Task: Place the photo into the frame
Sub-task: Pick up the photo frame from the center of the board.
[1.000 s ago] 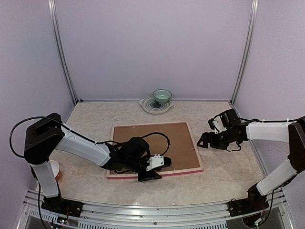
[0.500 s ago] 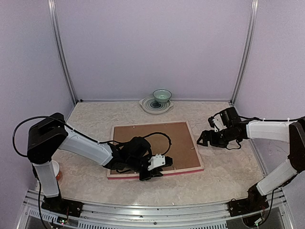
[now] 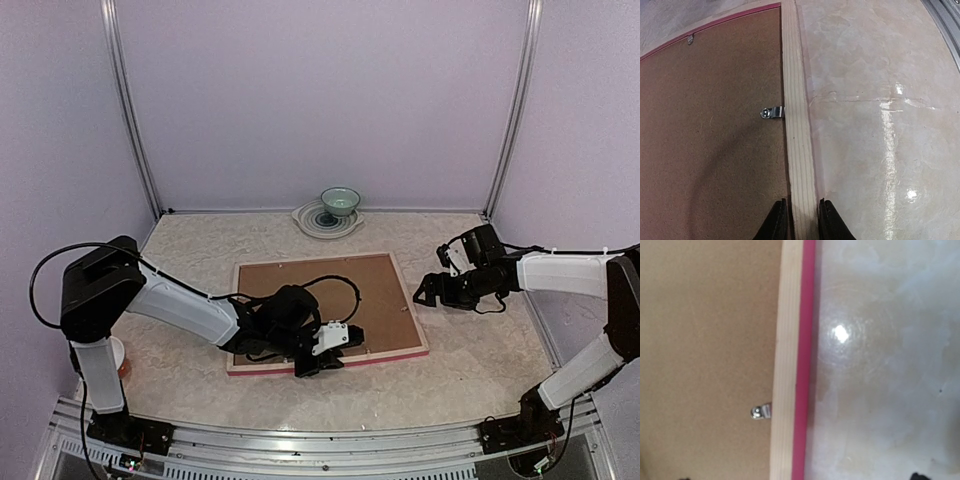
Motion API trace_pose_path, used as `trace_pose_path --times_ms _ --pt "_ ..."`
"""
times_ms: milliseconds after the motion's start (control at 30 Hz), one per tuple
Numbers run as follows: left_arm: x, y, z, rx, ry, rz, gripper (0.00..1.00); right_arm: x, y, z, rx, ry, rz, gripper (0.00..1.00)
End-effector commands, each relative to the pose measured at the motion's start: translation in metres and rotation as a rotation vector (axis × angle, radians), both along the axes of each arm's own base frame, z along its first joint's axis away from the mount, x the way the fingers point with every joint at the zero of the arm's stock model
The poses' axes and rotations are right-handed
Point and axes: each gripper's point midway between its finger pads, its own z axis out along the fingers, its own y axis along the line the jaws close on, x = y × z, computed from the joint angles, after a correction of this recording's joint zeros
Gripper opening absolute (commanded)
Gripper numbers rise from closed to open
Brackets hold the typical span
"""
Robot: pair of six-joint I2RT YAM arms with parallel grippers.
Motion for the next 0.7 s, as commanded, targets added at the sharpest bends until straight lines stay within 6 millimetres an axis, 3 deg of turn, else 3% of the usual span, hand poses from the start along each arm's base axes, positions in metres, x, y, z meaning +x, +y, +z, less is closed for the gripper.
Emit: trace_pose_path --times_ms 0,67,167,433,667 --pt "0.000 0.008 -0.020 0.068 0.041 0.019 0.24 0.004 -0.003 0.007 0.006 -0.020 -0.010 0.95" --pt "0.002 0.009 -0.023 0.075 0.042 0.026 0.34 0.004 -0.004 0.007 0.005 -0.021 -0.013 0.95" --pt "0.005 0.010 -0.025 0.082 0.038 0.042 0.40 0.004 -0.004 0.008 0.006 -0.021 -0.012 0.95" --pt "0.013 0.013 -0.024 0.075 0.037 0.079 0.43 0.002 -0.005 0.006 0.006 -0.019 -0.015 0.95" --pt "0.021 0.013 -0.011 0.037 0.070 0.106 0.48 0.001 -0.006 0.004 0.006 -0.015 -0.017 0.95"
